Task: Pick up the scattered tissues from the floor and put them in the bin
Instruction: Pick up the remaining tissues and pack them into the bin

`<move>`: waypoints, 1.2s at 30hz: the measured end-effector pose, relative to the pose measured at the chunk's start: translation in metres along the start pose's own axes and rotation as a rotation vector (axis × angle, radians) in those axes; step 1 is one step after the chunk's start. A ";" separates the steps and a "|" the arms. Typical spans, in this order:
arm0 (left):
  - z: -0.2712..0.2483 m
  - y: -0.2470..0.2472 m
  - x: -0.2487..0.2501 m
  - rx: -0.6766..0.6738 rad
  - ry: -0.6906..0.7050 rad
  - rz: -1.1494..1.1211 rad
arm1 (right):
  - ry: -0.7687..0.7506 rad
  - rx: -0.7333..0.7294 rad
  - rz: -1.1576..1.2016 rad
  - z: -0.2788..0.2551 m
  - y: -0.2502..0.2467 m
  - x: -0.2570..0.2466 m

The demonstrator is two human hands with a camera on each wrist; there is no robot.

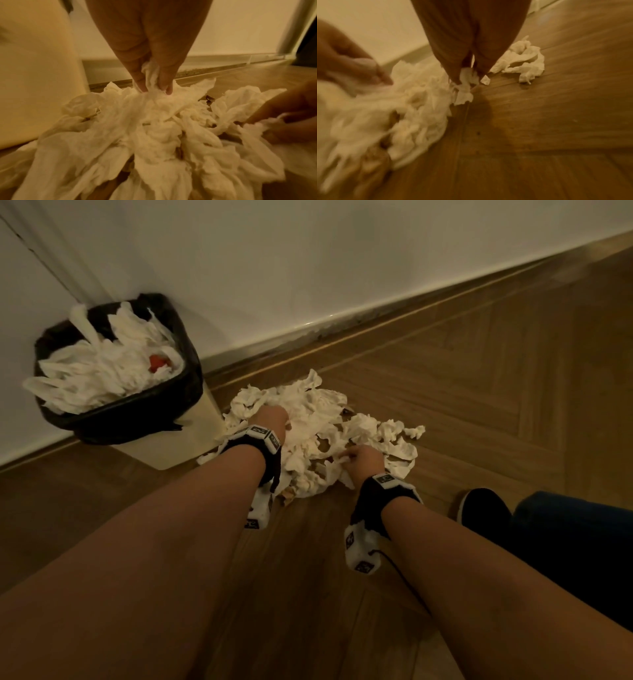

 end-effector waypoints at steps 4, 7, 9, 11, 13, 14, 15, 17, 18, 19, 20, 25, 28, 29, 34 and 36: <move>0.008 -0.003 -0.007 0.049 -0.078 -0.174 | 0.216 0.037 0.668 0.000 -0.002 -0.001; 0.014 -0.005 -0.009 -0.054 -0.161 -0.304 | 0.418 -0.059 0.942 -0.002 -0.002 -0.012; 0.016 -0.004 -0.011 -0.073 -0.174 -0.342 | 0.514 -0.119 1.308 -0.005 -0.003 -0.015; 0.017 0.001 -0.013 -0.077 -0.150 -0.335 | 0.572 -0.117 1.530 -0.006 -0.002 -0.011; 0.017 0.004 -0.012 -0.146 -0.114 -0.221 | 0.545 -0.127 1.554 -0.010 -0.004 -0.014; 0.015 0.006 -0.013 -0.191 -0.093 -0.150 | 0.539 -0.133 1.548 -0.010 -0.004 -0.015; 0.014 0.007 -0.013 -0.232 -0.057 -0.046 | 0.557 -0.120 1.552 -0.010 -0.003 -0.015; 0.013 0.013 -0.014 -0.294 -0.029 0.119 | 0.574 -0.094 1.621 -0.009 -0.003 -0.015; 0.011 0.015 -0.015 -0.308 -0.032 0.174 | 0.577 -0.079 1.645 -0.010 -0.001 -0.015; 0.011 0.016 -0.016 -0.311 -0.032 0.215 | 0.576 -0.079 1.657 -0.012 0.000 -0.015; 0.013 0.019 -0.018 -0.311 -0.033 0.244 | 0.574 -0.079 1.657 -0.013 0.001 -0.015; 0.018 0.019 -0.026 -0.200 -0.053 0.135 | 0.548 -0.083 1.453 -0.012 0.001 -0.012; 0.016 0.006 -0.021 -0.062 -0.035 -0.092 | 0.549 -0.130 1.563 -0.008 -0.001 -0.014; 0.015 0.001 -0.018 -0.020 -0.054 -0.170 | 0.511 -0.160 1.592 -0.006 -0.003 -0.015; 0.011 -0.020 -0.011 0.118 -0.226 -0.820 | 0.425 -0.235 1.621 -0.004 -0.011 -0.043; 0.008 -0.026 -0.010 0.106 -0.298 -1.206 | 0.395 -0.277 1.704 -0.004 -0.012 -0.054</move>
Point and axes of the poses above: each hand's wrist, its own z-axis towards the middle knuckle, its own y-axis out of the palm, x = y × z, the point moved 1 cm from there along z, towards the middle knuckle, and after that the axes turned 13 degrees about z, right-handed, at the moved point
